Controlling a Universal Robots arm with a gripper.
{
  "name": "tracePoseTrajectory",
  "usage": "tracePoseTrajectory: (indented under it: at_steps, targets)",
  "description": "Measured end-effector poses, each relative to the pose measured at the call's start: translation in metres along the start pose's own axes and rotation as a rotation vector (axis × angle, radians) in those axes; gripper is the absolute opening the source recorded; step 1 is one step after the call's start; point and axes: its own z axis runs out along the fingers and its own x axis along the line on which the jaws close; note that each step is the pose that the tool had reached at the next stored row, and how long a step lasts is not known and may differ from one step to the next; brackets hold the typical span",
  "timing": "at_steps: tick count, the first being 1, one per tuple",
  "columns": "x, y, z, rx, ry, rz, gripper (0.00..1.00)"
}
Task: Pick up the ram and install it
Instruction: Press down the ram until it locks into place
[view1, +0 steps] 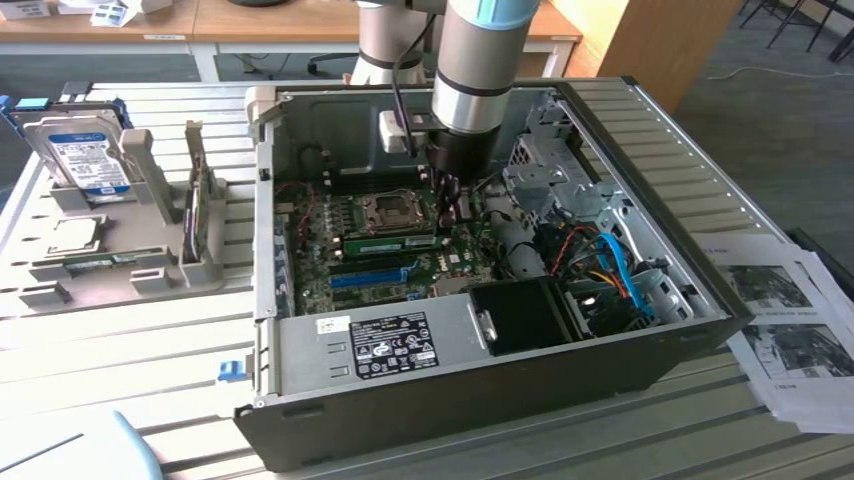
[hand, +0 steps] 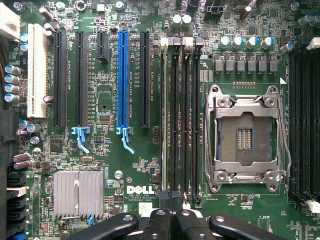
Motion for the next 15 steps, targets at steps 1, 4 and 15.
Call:
tracePoseTrajectory:
  at_steps: [1, 4, 15]
  targets:
    - [0.0, 0.0, -0.0009, 0.0, 0.0001, 0.0, 0.09]
    - [0.0, 0.0001, -0.0049, -0.0002, 0.0008, 0.0, 0.09]
    - [0.0, 0.0002, -0.0176, -0.0002, 0.001, 0.0, 0.09]
